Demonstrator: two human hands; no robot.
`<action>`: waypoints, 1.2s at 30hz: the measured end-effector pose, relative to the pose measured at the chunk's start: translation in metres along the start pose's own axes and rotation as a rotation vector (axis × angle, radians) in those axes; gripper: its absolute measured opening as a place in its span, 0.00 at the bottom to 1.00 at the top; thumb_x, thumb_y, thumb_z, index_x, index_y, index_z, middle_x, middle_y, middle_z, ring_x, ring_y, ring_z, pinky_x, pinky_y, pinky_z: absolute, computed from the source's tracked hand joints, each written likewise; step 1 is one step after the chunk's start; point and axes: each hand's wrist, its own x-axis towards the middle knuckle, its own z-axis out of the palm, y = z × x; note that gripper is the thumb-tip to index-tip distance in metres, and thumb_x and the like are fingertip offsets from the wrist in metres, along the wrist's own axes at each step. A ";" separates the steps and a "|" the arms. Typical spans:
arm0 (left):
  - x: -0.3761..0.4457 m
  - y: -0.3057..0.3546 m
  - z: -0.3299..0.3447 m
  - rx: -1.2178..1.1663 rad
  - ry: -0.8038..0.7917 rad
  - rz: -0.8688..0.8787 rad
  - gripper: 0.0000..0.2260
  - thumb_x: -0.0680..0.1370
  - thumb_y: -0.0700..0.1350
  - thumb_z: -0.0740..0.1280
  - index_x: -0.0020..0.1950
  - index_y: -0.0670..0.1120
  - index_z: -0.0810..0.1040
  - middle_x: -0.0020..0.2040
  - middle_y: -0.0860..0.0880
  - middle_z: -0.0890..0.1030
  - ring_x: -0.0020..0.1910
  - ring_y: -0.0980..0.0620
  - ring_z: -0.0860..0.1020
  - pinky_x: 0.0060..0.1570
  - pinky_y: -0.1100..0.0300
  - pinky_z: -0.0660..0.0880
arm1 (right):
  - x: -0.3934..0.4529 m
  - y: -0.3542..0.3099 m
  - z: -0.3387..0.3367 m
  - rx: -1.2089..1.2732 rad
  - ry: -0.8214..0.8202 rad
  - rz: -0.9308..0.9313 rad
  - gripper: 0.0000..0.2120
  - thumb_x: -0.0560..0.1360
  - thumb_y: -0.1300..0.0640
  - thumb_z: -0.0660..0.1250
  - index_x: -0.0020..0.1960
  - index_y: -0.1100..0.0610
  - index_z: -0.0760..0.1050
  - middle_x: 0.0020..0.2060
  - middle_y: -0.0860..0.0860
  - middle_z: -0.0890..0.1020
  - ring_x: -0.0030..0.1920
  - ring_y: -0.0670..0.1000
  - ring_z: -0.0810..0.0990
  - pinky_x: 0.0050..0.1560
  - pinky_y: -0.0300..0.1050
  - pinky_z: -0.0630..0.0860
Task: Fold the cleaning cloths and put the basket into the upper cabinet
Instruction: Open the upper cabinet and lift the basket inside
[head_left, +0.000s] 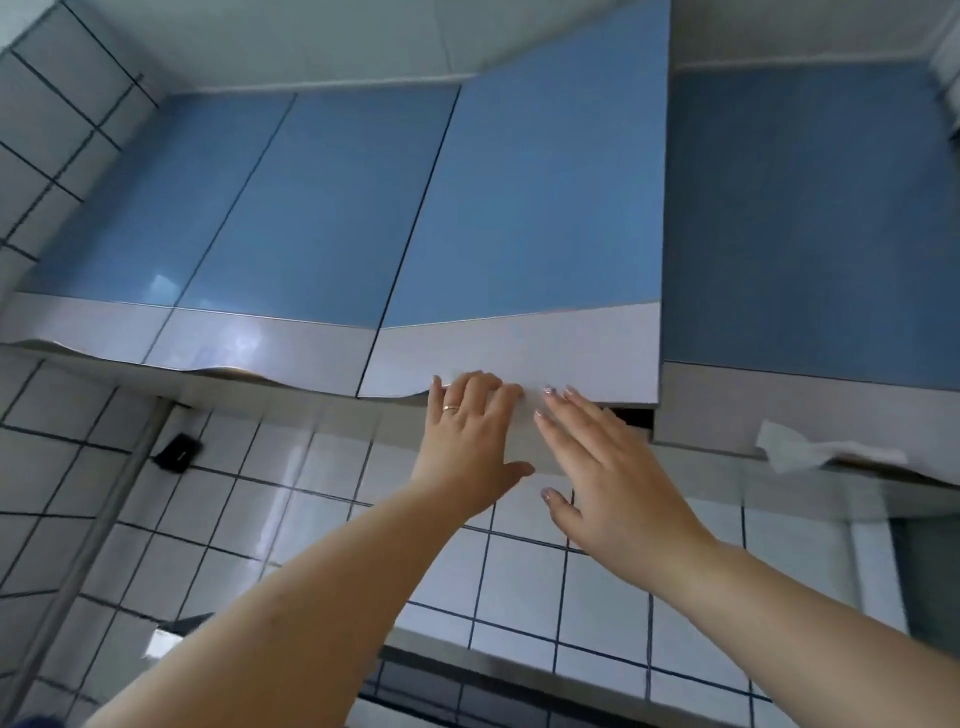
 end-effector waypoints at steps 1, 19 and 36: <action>0.000 0.005 0.007 0.002 -0.025 -0.016 0.36 0.71 0.59 0.69 0.73 0.50 0.57 0.72 0.49 0.59 0.75 0.48 0.51 0.74 0.45 0.41 | -0.002 0.008 0.001 -0.021 -0.064 0.015 0.33 0.74 0.48 0.61 0.75 0.59 0.57 0.76 0.54 0.56 0.76 0.52 0.51 0.74 0.54 0.53; 0.010 0.015 0.052 0.321 -0.196 0.034 0.43 0.74 0.56 0.68 0.76 0.49 0.41 0.74 0.45 0.50 0.76 0.44 0.46 0.69 0.34 0.41 | 0.007 0.019 0.062 -0.077 -0.339 0.239 0.38 0.77 0.45 0.58 0.76 0.56 0.39 0.76 0.51 0.38 0.76 0.51 0.36 0.69 0.65 0.33; 0.013 0.012 0.075 0.315 -0.135 0.047 0.41 0.73 0.52 0.68 0.76 0.49 0.44 0.73 0.44 0.51 0.75 0.43 0.47 0.68 0.33 0.42 | 0.007 0.027 0.085 -0.073 -0.293 0.240 0.35 0.77 0.48 0.59 0.77 0.54 0.44 0.76 0.52 0.42 0.76 0.53 0.39 0.73 0.60 0.39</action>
